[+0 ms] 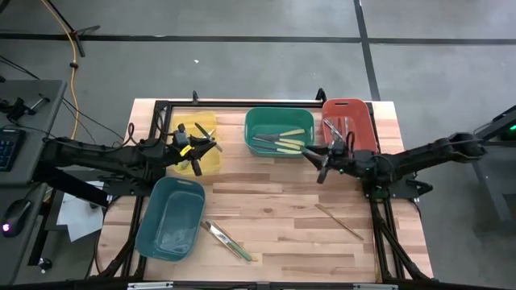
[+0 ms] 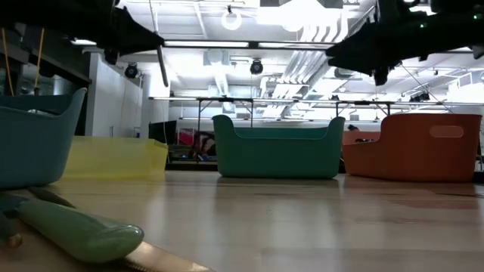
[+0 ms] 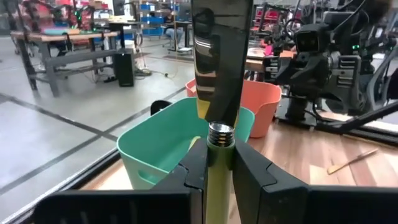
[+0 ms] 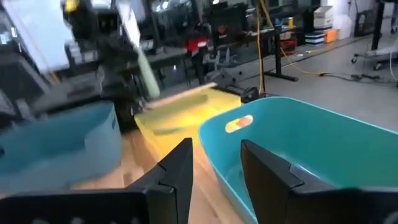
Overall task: Sort silverware by color (type)
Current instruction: Put the green knife into the yellow bin
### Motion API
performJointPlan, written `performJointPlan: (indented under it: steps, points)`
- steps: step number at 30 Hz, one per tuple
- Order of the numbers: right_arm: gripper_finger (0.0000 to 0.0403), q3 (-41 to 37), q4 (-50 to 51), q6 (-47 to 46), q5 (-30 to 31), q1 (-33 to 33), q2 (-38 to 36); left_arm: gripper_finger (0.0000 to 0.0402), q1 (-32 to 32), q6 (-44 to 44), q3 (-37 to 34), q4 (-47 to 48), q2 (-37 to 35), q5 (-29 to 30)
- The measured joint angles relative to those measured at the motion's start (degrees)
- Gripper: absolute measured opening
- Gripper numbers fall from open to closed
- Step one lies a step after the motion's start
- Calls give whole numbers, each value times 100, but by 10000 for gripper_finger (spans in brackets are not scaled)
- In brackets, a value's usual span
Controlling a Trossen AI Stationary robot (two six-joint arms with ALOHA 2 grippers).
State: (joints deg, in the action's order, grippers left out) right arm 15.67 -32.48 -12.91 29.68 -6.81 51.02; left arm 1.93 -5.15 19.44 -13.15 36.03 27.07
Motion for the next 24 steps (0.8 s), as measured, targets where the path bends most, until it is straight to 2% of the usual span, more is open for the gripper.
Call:
performJointPlan:
  steps: [5,16,19,22,24]
  points:
    - [119,-157,20,-140,-19,44,-400,30,-4,-80,0,55,2,22]
    - [119,-158,47,-24,29,46,-377,30,-4,-254,2,121,4,184]
    - [119,-158,45,-16,192,44,-377,30,0,-660,15,340,4,773]
    - [119,-158,45,-66,339,46,-377,30,-9,-1113,113,1118,4,1649]
    - [119,-158,47,-145,399,46,-377,30,-62,-1476,200,1702,4,1995]
